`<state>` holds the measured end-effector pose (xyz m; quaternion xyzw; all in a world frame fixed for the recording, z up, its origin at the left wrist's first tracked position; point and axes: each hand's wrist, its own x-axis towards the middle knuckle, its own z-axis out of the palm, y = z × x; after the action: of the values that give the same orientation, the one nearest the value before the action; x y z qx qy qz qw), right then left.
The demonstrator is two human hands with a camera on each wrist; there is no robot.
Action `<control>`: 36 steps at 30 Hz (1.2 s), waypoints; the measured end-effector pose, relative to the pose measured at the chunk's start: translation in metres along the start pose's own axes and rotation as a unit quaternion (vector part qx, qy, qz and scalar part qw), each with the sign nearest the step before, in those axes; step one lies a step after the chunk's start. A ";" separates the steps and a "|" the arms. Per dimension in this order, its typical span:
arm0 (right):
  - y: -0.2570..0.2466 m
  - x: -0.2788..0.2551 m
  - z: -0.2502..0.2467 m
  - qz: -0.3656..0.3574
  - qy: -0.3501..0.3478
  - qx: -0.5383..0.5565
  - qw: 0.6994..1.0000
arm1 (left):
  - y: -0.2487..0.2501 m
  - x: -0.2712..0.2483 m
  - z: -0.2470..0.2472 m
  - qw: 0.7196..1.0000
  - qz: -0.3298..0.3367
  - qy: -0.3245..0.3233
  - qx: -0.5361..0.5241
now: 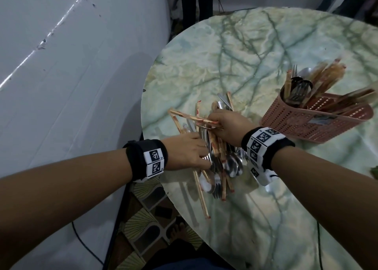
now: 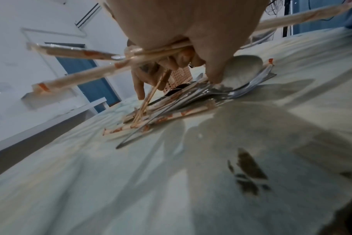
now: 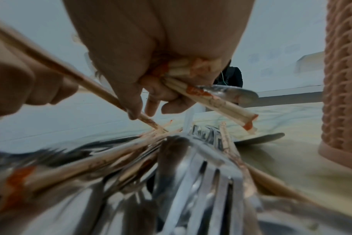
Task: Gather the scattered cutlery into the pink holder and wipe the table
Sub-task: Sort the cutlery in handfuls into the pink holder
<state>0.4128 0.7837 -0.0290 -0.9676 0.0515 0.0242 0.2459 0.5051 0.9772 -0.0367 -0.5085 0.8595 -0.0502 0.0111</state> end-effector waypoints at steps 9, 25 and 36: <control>0.001 0.001 -0.015 0.033 0.080 0.047 0.995 | -0.002 0.001 -0.011 0.996 0.004 0.087 -0.004; 0.003 0.006 -0.015 0.022 0.119 0.023 0.992 | -0.003 -0.007 -0.014 0.986 0.033 0.164 -0.002; 0.003 0.022 -0.020 -0.027 0.120 0.001 0.992 | -0.036 -0.028 -0.004 0.992 0.026 0.097 -0.079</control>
<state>0.4350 0.7694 -0.0144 -0.9645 0.0548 -0.0982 0.2390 0.5498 0.9843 -0.0298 -0.4781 0.8707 -0.0312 -0.1111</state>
